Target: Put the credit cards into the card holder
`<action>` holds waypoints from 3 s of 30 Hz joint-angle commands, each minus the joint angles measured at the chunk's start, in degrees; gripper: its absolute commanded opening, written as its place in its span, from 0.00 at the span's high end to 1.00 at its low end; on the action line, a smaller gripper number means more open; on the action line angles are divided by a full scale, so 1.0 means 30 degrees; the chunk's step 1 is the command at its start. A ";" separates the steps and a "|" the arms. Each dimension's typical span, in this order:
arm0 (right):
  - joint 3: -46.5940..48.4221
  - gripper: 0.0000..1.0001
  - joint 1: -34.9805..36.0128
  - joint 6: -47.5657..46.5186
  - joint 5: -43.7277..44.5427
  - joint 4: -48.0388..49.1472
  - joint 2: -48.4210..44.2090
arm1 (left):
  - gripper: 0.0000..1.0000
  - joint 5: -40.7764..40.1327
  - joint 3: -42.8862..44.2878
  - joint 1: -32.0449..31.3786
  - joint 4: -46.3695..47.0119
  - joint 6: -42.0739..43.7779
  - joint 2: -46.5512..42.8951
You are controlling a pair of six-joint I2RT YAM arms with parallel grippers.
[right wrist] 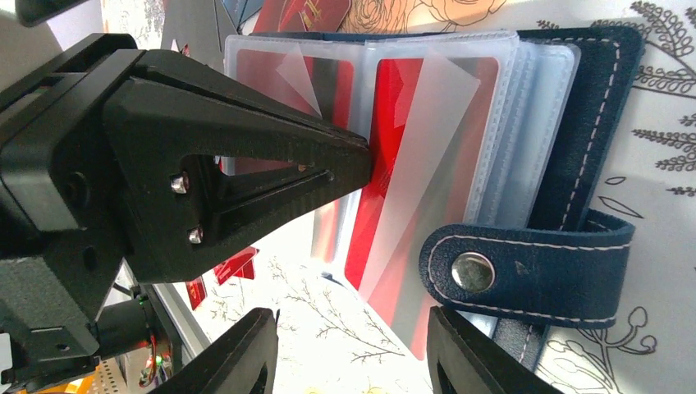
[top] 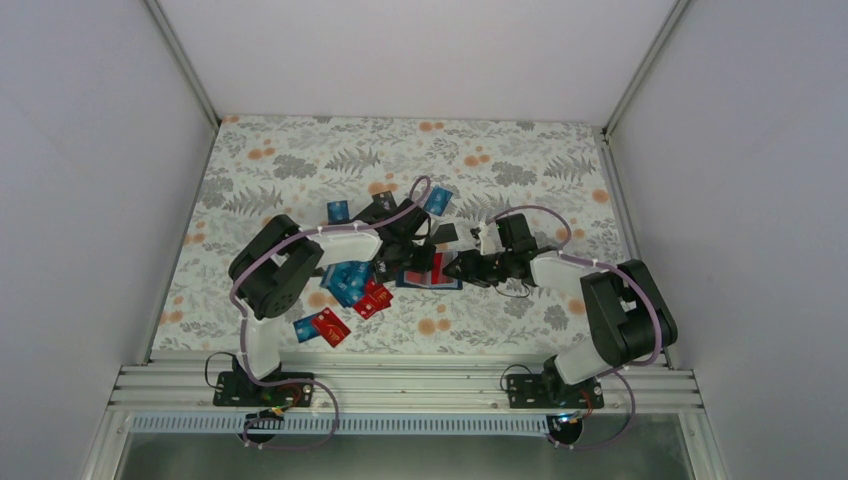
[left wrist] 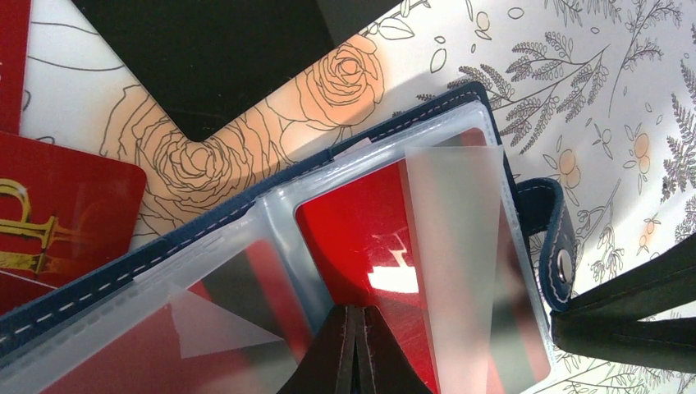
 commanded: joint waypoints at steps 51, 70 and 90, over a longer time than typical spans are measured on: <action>0.0222 0.51 0.1050 0.0956 0.2359 -0.0846 -0.0285 | 0.98 -0.0537 -0.0996 -0.0125 0.0001 -0.0612 0.0419; 0.0967 0.52 0.2082 0.1432 0.2003 -0.0559 -0.0039 | 0.98 -0.0616 -0.1036 -0.0169 0.0007 -0.0750 0.0370; 0.3095 0.53 0.3604 0.0979 0.3809 -0.2268 0.0315 | 0.98 -0.0343 -0.2033 -0.0154 0.1368 -0.1390 -0.0720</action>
